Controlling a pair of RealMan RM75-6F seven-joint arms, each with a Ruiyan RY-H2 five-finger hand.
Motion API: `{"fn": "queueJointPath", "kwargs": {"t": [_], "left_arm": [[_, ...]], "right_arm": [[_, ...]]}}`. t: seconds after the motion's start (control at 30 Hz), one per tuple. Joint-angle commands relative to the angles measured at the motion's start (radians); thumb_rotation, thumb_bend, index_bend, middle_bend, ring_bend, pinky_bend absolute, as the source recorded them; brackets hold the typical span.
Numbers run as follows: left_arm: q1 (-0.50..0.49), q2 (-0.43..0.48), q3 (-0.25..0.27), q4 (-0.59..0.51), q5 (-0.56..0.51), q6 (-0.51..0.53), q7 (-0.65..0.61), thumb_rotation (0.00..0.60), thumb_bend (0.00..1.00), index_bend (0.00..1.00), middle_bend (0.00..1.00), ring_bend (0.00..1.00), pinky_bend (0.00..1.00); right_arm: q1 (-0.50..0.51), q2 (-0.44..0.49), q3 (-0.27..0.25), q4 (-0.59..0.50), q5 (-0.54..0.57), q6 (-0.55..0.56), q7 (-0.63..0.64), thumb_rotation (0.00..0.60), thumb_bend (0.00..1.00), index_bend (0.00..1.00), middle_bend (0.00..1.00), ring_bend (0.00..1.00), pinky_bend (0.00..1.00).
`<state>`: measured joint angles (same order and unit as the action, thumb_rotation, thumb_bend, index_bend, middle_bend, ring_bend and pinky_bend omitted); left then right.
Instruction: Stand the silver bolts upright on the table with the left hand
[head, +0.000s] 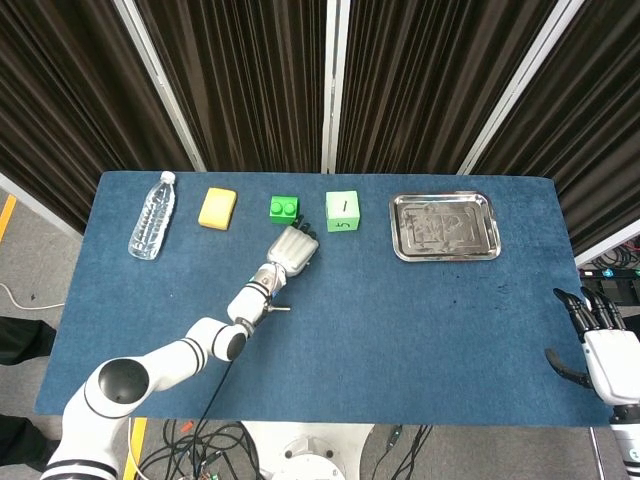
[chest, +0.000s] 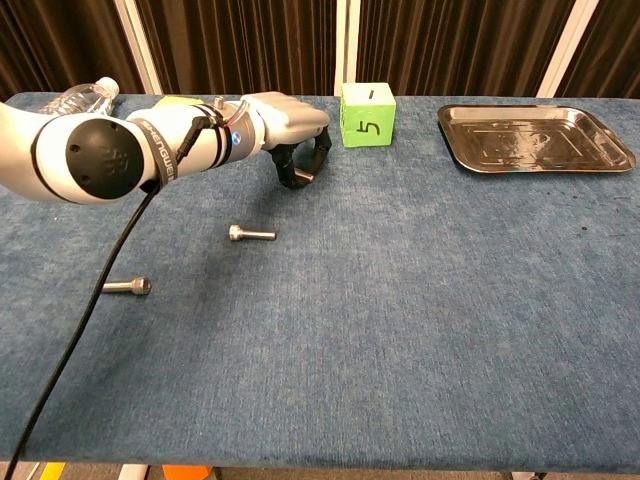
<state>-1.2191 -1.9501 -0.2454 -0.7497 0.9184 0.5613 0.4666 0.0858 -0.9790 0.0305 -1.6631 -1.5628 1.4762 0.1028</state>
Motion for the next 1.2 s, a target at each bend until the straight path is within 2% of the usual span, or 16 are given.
{"fn": "queueJointPath", "kwargs": {"t": [0.03,0.17,0.4,0.57,0.93,1.2], "left_arm": [[0.005,-0.006,-0.007,0.005,0.009,0.01,-0.025,0.6,0.39,0.54,0.25,0.12,0.05],[0.017,0.008,-0.021,-0.019,0.015,0.018,-0.064,0.6,0.39,0.54,0.25,0.12,0.05],[0.07,0.082,-0.063,-0.164,0.002,0.038,-0.175,0.6,0.39,0.54,0.25,0.12,0.05],[0.103,0.122,-0.069,-0.245,-0.004,0.045,-0.23,0.6,0.39,0.54,0.25,0.12,0.05],[0.136,0.135,-0.104,-0.296,-0.056,0.014,-0.366,0.6,0.38,0.54,0.25,0.12,0.05],[0.157,0.109,-0.122,-0.265,-0.035,0.019,-0.474,0.6,0.38,0.54,0.25,0.12,0.05]], "right_arm": [[-0.001,0.001,0.0,-0.002,-0.001,0.001,-0.001,0.6,0.2,0.08,0.16,0.0,0.02],[-0.002,0.003,0.0,-0.006,-0.004,0.004,-0.003,0.6,0.2,0.08,0.16,0.0,0.02],[-0.004,0.003,-0.003,-0.009,-0.018,0.011,-0.004,0.6,0.2,0.08,0.16,0.0,0.03],[-0.007,0.001,-0.006,-0.006,-0.028,0.019,0.0,0.6,0.2,0.08,0.16,0.0,0.02],[-0.013,0.0,-0.008,-0.005,-0.033,0.026,0.003,0.6,0.2,0.08,0.16,0.0,0.02],[-0.016,-0.001,-0.007,-0.004,-0.03,0.03,-0.003,0.6,0.2,0.08,0.16,0.0,0.02]]}}
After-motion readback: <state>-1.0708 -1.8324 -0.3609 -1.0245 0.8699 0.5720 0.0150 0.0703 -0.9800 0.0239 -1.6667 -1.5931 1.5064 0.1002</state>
